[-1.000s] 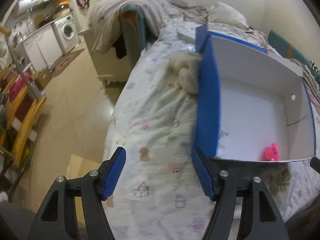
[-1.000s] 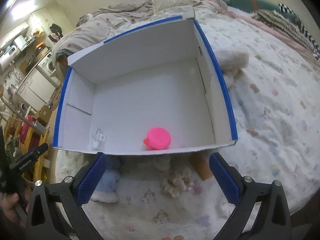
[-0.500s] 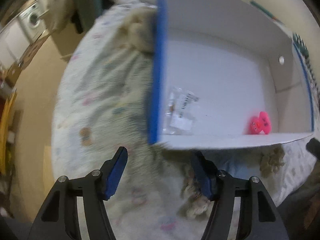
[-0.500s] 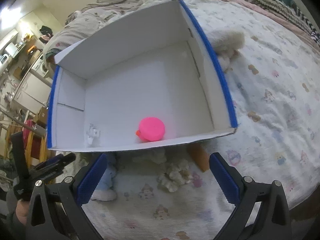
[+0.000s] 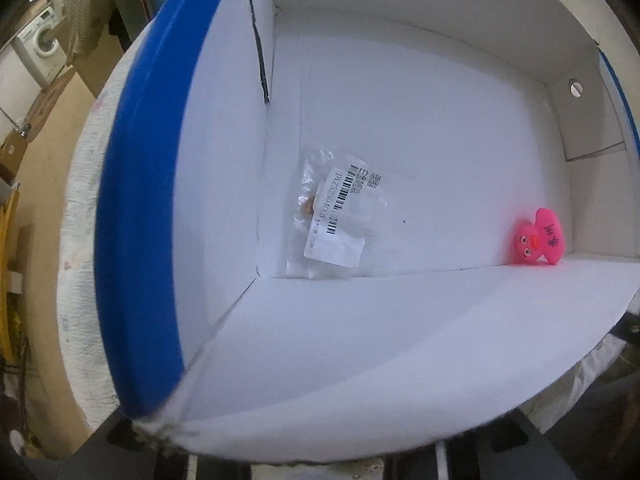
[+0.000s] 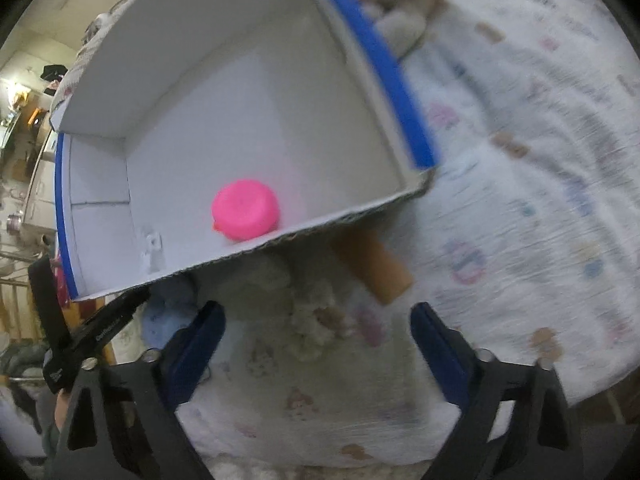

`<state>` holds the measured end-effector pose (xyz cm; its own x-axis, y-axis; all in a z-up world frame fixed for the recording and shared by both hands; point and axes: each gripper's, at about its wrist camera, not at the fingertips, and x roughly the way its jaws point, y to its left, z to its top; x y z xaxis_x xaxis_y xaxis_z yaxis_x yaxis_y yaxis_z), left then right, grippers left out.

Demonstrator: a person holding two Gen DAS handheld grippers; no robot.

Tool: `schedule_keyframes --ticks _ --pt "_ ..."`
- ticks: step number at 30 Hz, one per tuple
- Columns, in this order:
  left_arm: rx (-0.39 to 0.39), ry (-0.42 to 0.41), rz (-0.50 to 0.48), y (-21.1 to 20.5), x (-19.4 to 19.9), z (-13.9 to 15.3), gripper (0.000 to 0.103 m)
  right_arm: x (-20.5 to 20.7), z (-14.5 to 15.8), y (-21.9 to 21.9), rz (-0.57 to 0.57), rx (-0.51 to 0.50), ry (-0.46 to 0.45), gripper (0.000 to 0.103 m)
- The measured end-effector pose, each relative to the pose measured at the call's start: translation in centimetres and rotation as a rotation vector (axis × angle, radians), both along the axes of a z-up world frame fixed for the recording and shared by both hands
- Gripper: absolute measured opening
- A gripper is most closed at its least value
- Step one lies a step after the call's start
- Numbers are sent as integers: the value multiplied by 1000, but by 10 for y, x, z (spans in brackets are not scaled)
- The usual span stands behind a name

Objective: Organize soft objects
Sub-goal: 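Grasp the white scrunchie with the right gripper while the left gripper grasps the tan piece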

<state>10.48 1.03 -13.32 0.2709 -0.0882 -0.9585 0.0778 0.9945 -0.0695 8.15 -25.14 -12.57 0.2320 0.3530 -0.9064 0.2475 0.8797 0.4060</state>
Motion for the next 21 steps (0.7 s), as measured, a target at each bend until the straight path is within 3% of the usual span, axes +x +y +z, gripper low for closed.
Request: schedule_keyframes --ticks 4,5,6,7,11,21 --pt "-51 13 12 5 -1 -2 7 8 -13 10 38 -29 35 76" --pt "-62 14 13 6 -2 -1 7 9 -14 13 51 -39 38 63" --pt "-74 12 12 7 -3 0 7 10 -16 16 64 -47 40 43" --pt "-79 5 11 8 -5 3 7 9 -17 18 74 -52 44 36" --pt "-69 -19 24 13 -12 10 7 -1 -9 27 117 -36 12 25" --pt "-62 -71 84 31 -25 39 7 -22 19 29 146 5 -69 24"
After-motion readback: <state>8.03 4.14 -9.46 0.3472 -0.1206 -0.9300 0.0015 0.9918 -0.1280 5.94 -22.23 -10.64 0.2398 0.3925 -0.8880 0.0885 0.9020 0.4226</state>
